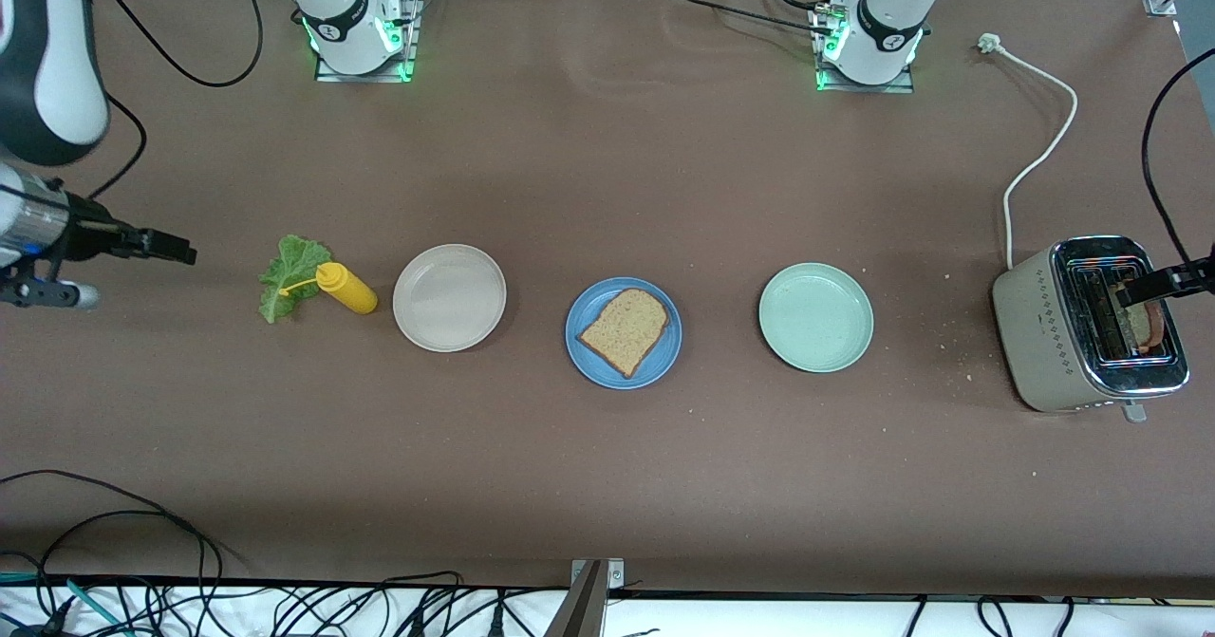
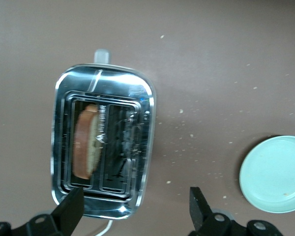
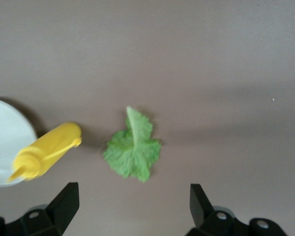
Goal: Make sandwich in blue plate with both arms
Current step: 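Grasp the green lettuce leaf with the right gripper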
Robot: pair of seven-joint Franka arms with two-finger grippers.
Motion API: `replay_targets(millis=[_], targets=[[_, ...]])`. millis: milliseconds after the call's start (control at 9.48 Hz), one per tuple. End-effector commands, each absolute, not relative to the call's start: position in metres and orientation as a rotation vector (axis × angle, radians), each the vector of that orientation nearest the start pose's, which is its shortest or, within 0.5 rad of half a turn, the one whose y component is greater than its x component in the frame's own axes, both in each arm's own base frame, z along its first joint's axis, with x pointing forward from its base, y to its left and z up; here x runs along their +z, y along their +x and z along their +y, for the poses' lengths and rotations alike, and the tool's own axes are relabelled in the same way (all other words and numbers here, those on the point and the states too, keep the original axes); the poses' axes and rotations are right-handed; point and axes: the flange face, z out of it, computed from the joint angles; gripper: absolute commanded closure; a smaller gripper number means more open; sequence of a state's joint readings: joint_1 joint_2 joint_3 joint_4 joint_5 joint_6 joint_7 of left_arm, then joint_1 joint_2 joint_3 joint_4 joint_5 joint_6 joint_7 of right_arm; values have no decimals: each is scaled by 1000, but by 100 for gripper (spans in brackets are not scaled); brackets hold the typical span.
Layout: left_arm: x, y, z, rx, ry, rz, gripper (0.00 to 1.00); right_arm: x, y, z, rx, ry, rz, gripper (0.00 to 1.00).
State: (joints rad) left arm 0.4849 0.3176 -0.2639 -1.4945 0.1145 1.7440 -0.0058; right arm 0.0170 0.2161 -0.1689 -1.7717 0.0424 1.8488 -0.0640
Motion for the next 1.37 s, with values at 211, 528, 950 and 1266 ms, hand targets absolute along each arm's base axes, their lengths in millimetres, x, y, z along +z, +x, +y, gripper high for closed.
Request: replay_targets(millis=[211,528,950,1266], targets=[[476,637,153,115,-3128,-214,0,282,585,-95,96,-3146,337,0],[500,642,103,60,-3145,-111,0,232,578,-95,202,-3055,488,0],[503,640,104,62,-3132,85,0,203,578,-89,222,-3048,498,9],[512,642,104,27,-3143,102,0,204,582,-84,216,-3055,477,88]])
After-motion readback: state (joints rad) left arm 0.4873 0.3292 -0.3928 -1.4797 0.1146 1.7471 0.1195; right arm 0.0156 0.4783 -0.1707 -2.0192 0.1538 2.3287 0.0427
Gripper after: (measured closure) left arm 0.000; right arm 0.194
